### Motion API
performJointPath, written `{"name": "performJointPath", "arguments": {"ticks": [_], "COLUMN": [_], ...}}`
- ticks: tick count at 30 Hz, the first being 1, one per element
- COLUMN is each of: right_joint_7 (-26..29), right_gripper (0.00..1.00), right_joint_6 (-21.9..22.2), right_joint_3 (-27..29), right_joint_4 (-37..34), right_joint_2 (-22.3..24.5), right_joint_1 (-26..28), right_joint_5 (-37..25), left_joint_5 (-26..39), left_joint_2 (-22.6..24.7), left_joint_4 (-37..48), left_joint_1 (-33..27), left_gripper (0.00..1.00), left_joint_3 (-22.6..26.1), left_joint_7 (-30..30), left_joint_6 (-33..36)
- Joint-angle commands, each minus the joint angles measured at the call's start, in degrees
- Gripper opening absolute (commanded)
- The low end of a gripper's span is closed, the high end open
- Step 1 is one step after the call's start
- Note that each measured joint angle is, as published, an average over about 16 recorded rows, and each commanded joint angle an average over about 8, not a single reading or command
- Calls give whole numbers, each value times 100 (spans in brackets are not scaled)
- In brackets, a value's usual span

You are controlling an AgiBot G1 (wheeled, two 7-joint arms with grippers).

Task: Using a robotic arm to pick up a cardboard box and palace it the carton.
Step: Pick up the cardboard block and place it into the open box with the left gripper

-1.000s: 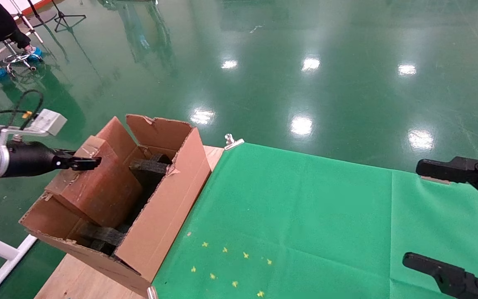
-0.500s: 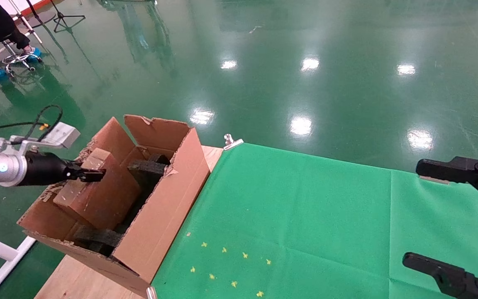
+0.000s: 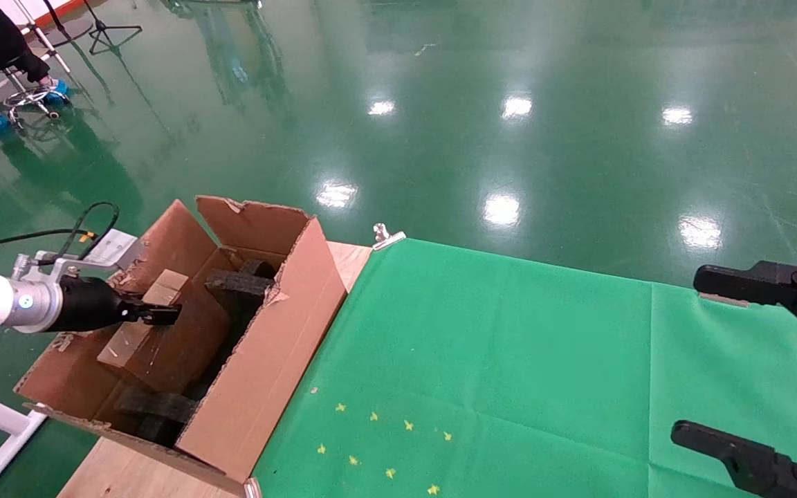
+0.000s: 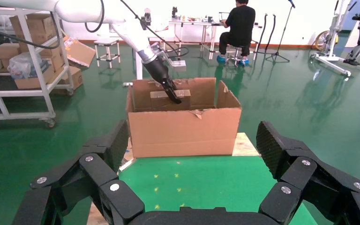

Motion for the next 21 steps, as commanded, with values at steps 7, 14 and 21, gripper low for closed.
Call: {"name": "performJointPath", "arguments": {"ticks": [7, 14, 21], "right_joint_7": [0, 0, 0], "right_gripper": [100, 100, 100], "right_joint_6": [1, 1, 1], "right_joint_3": [0, 0, 0], "right_joint_4": [0, -1, -1], "right_joint_2": [0, 1, 1], "right_joint_1": [-1, 0, 0], "right_joint_5": [0, 0, 0], "left_joint_5": [-30, -1, -66], "left_joint_2": [7, -14, -111], "left_joint_4": [40, -5, -318], "left_joint_1": [4, -3, -195], "left_gripper": [100, 100, 100], "left_joint_3": [-22, -7, -55], "left_joint_7": [9, 35, 228], "left_joint_6": [-35, 18, 118]}}
